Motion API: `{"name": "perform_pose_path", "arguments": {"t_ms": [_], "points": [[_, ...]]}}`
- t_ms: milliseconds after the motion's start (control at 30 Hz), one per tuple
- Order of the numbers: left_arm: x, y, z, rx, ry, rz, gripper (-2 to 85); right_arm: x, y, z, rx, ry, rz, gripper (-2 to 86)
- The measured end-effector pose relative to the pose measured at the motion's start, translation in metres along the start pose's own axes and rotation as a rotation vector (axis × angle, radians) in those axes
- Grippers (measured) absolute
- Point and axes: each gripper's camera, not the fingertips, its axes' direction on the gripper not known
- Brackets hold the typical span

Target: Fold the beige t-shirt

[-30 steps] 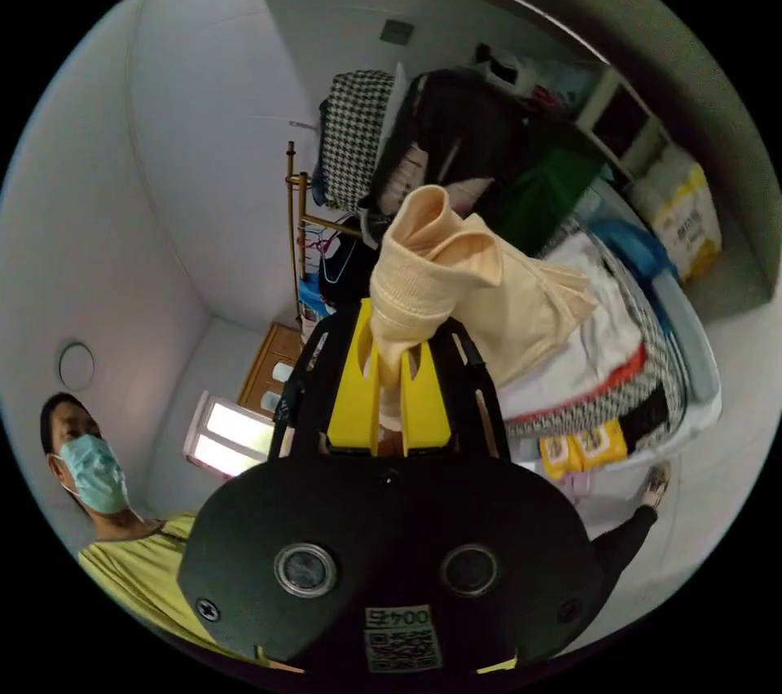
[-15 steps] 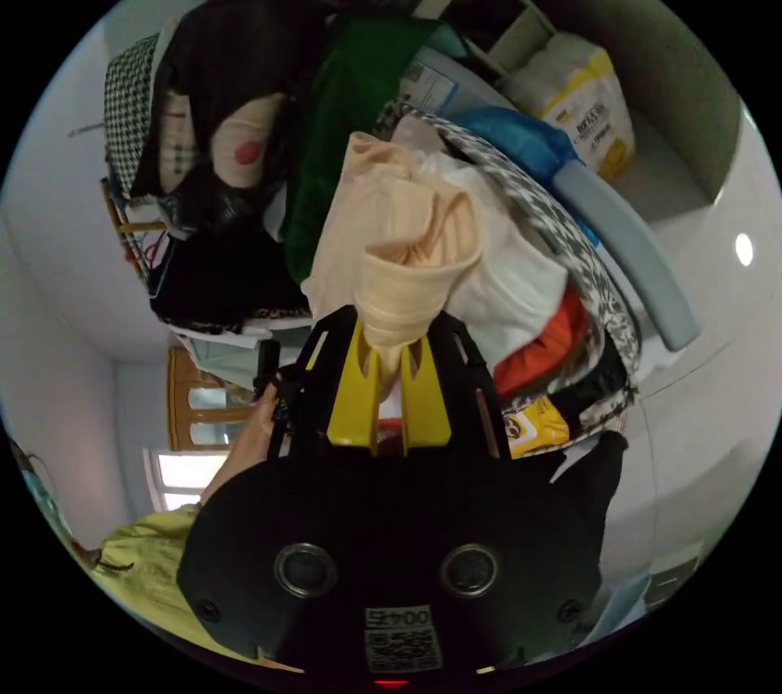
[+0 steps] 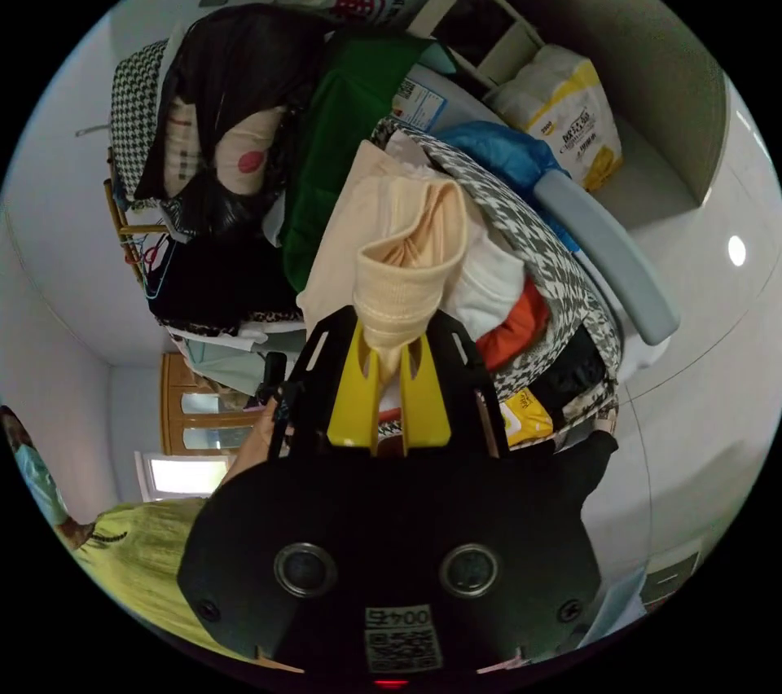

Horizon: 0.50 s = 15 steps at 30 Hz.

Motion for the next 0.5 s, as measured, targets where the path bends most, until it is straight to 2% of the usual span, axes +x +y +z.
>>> {"name": "perform_pose_path", "arguments": {"t_ms": [100,333,500], "points": [[0.014,0.008,-0.017,0.025,-0.035,0.024,3.7,0.014,0.003,0.038,0.017,0.009,0.016,3.8],[0.036,0.041,-0.029,-0.016,-0.203,0.054,3.1,0.011,0.01,0.101,-0.044,0.215,-0.058,6.3],[0.083,0.106,-0.07,0.206,-0.319,0.114,2.1,-0.031,0.03,0.108,0.025,0.418,-0.241,8.2]]}}
